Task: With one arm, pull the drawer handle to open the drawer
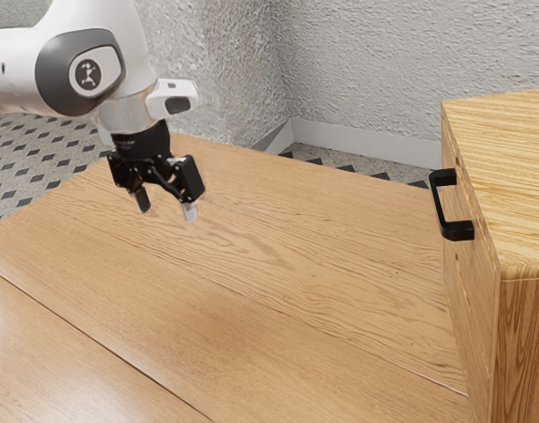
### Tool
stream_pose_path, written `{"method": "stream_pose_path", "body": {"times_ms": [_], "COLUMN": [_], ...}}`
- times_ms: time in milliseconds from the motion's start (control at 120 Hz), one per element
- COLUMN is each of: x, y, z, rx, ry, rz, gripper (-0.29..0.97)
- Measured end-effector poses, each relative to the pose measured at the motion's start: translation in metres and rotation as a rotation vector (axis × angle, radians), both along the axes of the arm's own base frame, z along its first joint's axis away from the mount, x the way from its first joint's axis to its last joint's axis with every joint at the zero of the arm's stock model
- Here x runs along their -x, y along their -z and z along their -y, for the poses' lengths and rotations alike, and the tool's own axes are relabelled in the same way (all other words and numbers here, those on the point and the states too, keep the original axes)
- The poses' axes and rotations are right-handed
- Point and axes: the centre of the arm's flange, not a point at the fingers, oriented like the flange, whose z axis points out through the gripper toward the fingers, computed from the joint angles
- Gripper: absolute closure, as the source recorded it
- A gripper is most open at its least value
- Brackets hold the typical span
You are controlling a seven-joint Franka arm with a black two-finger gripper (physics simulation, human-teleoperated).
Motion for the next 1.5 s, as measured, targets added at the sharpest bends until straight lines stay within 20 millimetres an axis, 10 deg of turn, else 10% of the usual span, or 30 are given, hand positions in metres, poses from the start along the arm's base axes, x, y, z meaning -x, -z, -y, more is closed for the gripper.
{"method": "stream_pose_path", "body": {"times_ms": [208, 325, 592, 825, 958, 1083, 1500], "x": [0.01, 0.041, 0.022, 0.034, 0.044, 0.047, 0.044], "y": [-0.003, -0.094, -0.084, -0.08, -0.074, -0.054, -0.043], "z": [-0.038, -0.025, 0.158, 0.237, 0.238, 0.162, 0.227], "rx": [0.0, -0.006, 0.113, 0.135, 0.162, 0.256, 0.469], "ry": [-0.069, -0.075, 0.039, -0.012, -0.091, -0.306, -0.38], "rz": [0.003, 0.172, 0.124, 0.093, 0.111, 0.211, 0.331], "gripper": [0.0, 0.0, 0.0, 0.0, 0.0, 0.0, 0.0]}}
